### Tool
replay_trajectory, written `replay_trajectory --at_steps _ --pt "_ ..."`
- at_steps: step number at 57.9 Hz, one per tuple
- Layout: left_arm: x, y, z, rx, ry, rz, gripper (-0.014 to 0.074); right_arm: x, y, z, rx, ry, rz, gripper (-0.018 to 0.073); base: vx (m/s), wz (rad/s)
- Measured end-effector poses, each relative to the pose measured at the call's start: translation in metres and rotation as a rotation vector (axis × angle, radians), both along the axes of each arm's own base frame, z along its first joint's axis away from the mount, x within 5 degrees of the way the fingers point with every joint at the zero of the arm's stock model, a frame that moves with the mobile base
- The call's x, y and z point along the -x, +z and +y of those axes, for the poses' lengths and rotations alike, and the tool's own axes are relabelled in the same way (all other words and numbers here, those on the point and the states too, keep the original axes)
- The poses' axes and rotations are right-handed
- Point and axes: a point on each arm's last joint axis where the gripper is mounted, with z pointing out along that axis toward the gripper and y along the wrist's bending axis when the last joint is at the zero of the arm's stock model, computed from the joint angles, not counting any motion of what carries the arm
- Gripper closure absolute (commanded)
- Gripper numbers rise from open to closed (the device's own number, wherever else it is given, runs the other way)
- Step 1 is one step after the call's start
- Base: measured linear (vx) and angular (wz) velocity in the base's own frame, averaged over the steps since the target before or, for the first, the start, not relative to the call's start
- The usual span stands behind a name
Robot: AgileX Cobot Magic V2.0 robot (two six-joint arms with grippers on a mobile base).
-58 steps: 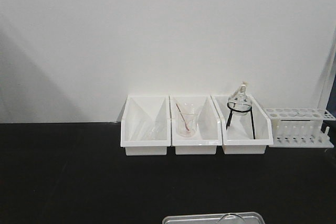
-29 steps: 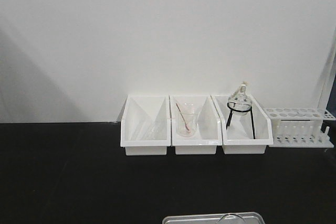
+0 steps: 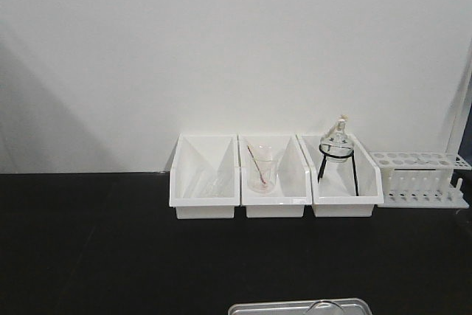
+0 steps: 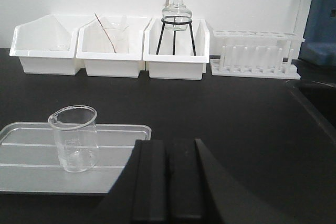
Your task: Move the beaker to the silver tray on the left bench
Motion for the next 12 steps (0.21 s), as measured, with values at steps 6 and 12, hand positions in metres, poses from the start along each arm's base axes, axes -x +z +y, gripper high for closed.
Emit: replay_trajectory --at_steps 6,12 --pt "0.0000 0.0000 0.0000 0.000 0.000 0.000 0.0595 0.0000 0.0000 0.0000 0.000 0.000 0.000 0.0570 0.00 0.00" --pt "0.0000 0.0000 0.0000 0.000 0.000 0.000 0.0595 0.0000 0.0000 0.0000 0.000 0.000 0.000 0.0570 0.00 0.00"
